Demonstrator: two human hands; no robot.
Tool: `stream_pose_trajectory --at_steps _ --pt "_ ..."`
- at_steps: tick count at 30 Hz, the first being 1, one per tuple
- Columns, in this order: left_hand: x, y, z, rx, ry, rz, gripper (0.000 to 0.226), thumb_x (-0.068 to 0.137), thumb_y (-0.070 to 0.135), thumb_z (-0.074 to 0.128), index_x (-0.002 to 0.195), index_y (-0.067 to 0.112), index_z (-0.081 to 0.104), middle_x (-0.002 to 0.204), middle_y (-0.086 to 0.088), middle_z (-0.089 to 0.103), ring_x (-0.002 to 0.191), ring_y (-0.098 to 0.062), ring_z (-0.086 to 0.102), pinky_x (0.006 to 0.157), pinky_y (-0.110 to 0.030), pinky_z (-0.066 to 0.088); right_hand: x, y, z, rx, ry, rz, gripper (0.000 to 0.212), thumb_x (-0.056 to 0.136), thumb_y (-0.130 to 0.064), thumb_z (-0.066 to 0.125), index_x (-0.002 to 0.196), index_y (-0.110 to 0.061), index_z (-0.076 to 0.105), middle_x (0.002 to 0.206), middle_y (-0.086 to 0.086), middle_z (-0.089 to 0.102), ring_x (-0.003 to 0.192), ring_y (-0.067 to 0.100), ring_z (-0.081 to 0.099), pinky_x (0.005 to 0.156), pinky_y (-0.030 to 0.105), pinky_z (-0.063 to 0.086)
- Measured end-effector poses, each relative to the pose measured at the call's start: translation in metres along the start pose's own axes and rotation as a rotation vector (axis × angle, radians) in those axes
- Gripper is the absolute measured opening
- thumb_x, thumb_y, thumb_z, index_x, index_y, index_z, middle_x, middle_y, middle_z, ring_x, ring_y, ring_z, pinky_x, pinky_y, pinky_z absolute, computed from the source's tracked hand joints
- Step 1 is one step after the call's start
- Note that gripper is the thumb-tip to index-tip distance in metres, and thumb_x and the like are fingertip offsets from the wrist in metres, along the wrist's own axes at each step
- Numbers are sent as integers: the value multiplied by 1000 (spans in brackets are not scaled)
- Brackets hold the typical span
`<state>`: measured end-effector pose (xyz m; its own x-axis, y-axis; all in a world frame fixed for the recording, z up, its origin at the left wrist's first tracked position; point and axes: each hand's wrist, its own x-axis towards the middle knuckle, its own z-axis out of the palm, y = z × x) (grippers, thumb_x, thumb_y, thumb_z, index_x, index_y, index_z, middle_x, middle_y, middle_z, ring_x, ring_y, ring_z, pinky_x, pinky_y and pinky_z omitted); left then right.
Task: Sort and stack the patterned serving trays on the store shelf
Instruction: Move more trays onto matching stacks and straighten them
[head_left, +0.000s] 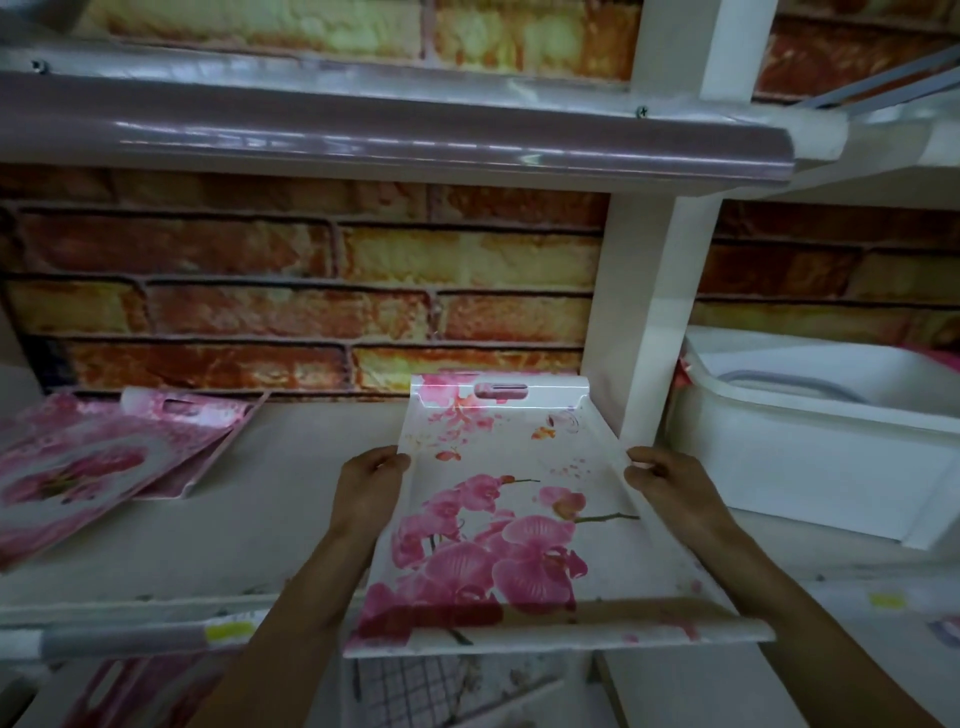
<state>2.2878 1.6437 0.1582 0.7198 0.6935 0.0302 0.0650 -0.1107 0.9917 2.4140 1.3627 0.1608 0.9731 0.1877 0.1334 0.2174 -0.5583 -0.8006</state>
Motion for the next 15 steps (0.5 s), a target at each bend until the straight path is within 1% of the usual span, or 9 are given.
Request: stream_pose_trajectory --at_steps 1,3,5,6,7,9,12,15 --pt "4 1 3 2 -9 1 21 92 9 57 79 20 70 88 1 67 87 -19 63 81 -27 44 6 2 0 -3 -4 -3 34 92 -20 59 126 -13 61 121 9 63 98 20 57 85 28 41" --pt "12 1 10 12 -13 -4 21 92 11 57 78 23 68 85 3 67 81 -15 64 77 -26 46 19 4 0 -13 -19 -10 35 93 -20 59 128 -12 59 120 10 63 100 21 57 86 28 42" --pt "19 1 17 31 -11 5 23 92 13 57 76 25 67 81 8 68 74 -8 63 64 -23 47 33 6 0 -20 -38 -24 36 94 -19 59 129 -11 58 118 10 62 99 21 57 85 28 41" --pt "22 2 21 40 -12 12 25 92 13 57 73 27 67 79 9 68 73 -8 63 60 -22 47 40 7 0 -27 -46 -27 37 94 -20 59 129 -11 58 115 9 62 98 20 56 85 29 41" --pt "26 2 25 51 -15 15 26 91 14 57 72 29 67 79 10 68 73 -8 64 59 -22 47 48 9 1 -34 -53 -26 37 94 -20 59 129 -11 59 112 7 61 97 19 56 86 29 41" --pt "31 1 31 59 -25 3 22 90 15 59 76 27 71 82 7 71 77 -11 67 63 -23 50 62 13 4 -40 -58 -17 36 93 -21 60 128 -11 60 106 4 60 96 19 56 86 29 43" --pt "41 -4 37 98 -29 -13 15 88 14 62 91 17 76 90 -1 75 83 -16 69 75 -30 53 79 21 8 -29 -72 2 38 91 -20 62 129 -11 61 106 4 61 96 20 57 87 28 43" --pt "49 -9 45 138 -35 -34 15 86 13 63 90 14 77 90 -3 75 85 -20 70 80 -36 54 88 25 9 -39 -111 14 38 92 -21 61 129 -13 60 113 7 62 97 19 56 83 27 41"
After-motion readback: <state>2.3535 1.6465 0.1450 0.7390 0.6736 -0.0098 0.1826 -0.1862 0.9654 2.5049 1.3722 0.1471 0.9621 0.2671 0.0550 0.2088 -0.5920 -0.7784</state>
